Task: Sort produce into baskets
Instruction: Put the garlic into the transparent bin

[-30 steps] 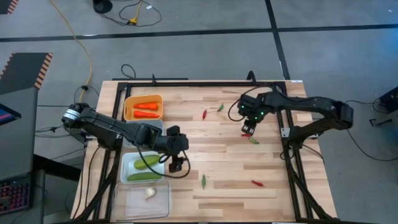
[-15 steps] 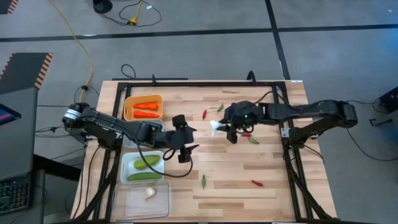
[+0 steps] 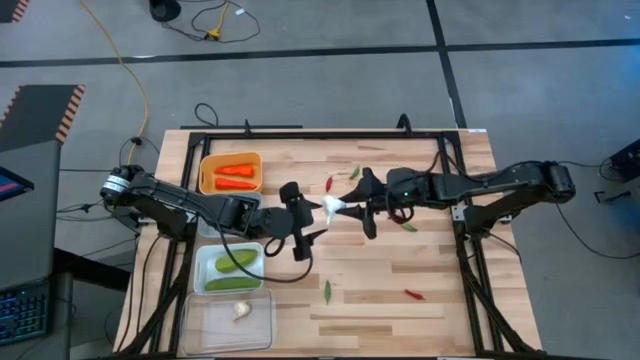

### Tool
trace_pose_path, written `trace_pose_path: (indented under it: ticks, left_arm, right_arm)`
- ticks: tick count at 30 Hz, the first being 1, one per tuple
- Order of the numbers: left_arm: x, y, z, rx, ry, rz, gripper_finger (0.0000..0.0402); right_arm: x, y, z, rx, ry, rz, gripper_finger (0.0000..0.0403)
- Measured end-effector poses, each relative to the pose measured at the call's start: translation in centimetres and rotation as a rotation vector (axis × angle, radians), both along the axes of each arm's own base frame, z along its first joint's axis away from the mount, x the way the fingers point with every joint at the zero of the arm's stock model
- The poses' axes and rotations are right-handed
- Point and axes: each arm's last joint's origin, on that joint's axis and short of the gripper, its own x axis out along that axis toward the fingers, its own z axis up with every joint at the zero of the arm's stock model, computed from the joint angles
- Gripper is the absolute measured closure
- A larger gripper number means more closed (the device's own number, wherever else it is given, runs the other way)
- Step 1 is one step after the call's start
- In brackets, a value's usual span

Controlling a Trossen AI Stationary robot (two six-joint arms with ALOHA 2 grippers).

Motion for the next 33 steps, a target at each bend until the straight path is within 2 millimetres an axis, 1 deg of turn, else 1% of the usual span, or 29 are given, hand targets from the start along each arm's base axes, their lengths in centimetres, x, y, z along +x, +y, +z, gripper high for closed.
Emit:
trace_pose_path:
  ticks: [5, 10, 12, 15, 19, 22, 26, 33]
  left_arm:
    - [0.1, 0.0, 0.1, -0.143, -0.064, 0.095, 0.0120]
    - [0.3, 0.1, 0.4, -0.268, -0.148, 0.154, 0.0120]
    - [0.4, 0.3, 0.5, -0.314, -0.169, 0.182, 0.0120]
    - [0.5, 0.9, 0.5, -0.353, -0.182, 0.218, 0.0120]
    - [0.6, 1.5, 0.5, -0.363, -0.188, 0.233, 0.0125]
    - [0.7, 1.8, 0.5, -0.388, -0.183, 0.222, 0.0145]
    - [0.7, 2.1, 0.4, -0.436, -0.172, 0.193, 0.0182]
    - [0.8, 2.1, 0.5, -0.409, -0.173, 0.186, 0.0256]
  right_arm:
    - [0.2, 0.0, 0.6, -0.003, -0.060, -0.003, 0.0243]
    - [0.2, 0.1, 0.6, -0.051, -0.067, 0.009, 0.0243]
    - [0.2, 0.2, 0.6, -0.063, -0.067, -0.016, 0.0243]
    - [0.1, 0.5, 0.6, -0.138, -0.066, -0.022, 0.0243]
    - [0.1, 1.1, 0.6, -0.223, -0.068, 0.019, 0.0243]
    - [0.1, 1.6, 0.8, -0.264, -0.080, 0.011, 0.0243]
    - [0.1, 1.9, 1.0, -0.335, -0.099, 0.002, 0.0243]
    - [0.1, 1.9, 1.0, -0.343, -0.100, 0.002, 0.0243]
